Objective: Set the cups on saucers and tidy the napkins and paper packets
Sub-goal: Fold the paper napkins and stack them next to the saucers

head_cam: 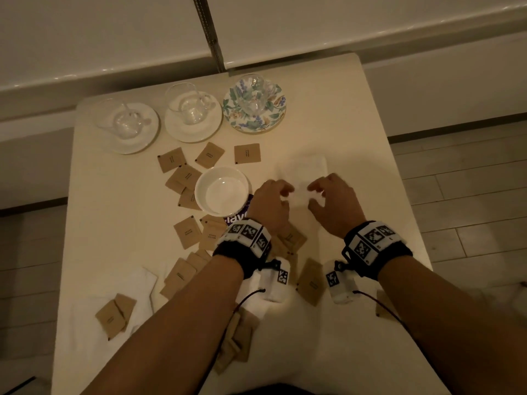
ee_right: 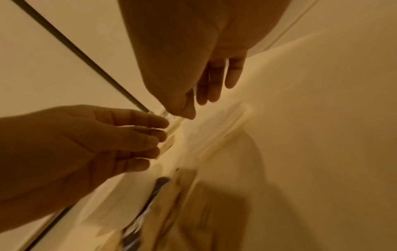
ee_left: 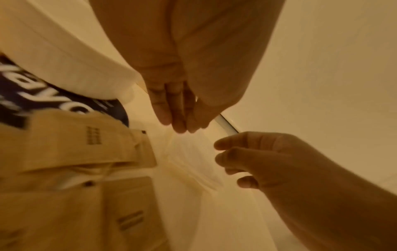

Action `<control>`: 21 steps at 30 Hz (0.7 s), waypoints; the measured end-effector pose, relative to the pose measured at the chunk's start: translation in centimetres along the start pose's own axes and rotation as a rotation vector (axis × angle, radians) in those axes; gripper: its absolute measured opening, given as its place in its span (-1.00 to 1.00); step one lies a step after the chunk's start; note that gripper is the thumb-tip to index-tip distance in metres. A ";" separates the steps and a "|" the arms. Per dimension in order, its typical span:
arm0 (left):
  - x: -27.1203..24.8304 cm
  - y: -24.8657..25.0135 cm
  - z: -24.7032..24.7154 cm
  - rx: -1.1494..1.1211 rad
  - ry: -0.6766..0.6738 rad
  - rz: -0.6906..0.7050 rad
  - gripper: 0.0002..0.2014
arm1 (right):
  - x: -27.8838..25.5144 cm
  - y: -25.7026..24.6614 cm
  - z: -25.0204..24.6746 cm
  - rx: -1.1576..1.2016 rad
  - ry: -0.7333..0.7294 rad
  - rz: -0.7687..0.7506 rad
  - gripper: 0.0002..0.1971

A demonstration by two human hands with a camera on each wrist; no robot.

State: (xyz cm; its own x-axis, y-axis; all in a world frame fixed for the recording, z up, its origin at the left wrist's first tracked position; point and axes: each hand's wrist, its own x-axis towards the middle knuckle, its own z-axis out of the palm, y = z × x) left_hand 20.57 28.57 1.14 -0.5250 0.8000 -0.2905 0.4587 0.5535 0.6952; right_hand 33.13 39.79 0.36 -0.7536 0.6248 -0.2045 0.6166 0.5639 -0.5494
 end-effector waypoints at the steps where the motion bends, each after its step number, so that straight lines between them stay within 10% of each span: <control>1: -1.2 -0.6 -0.3 -0.016 -0.033 0.000 -0.71 | -0.9 -1.0 0.5 0.044 -0.061 -0.022 -0.76; 5: -6.3 -4.2 -1.2 0.158 -0.159 -0.029 -0.73 | -4.6 -4.4 3.9 0.087 -0.360 -0.059 -0.83; 14: -11.5 -9.3 -2.2 0.289 -0.097 -0.352 -0.16 | -7.1 -6.5 8.7 -0.100 -0.376 -0.016 -0.42; 21: -12.6 -9.9 -2.6 0.060 0.018 -0.302 -0.62 | -7.6 -7.5 9.0 -0.053 -0.277 -0.022 -0.55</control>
State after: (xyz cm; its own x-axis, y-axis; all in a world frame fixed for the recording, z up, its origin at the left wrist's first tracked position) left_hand 20.74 12.37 -0.38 -0.6563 0.5930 -0.4665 0.3210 0.7790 0.5387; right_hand 32.16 25.98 -1.27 -0.7962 0.4447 -0.4102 0.6046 0.6082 -0.5143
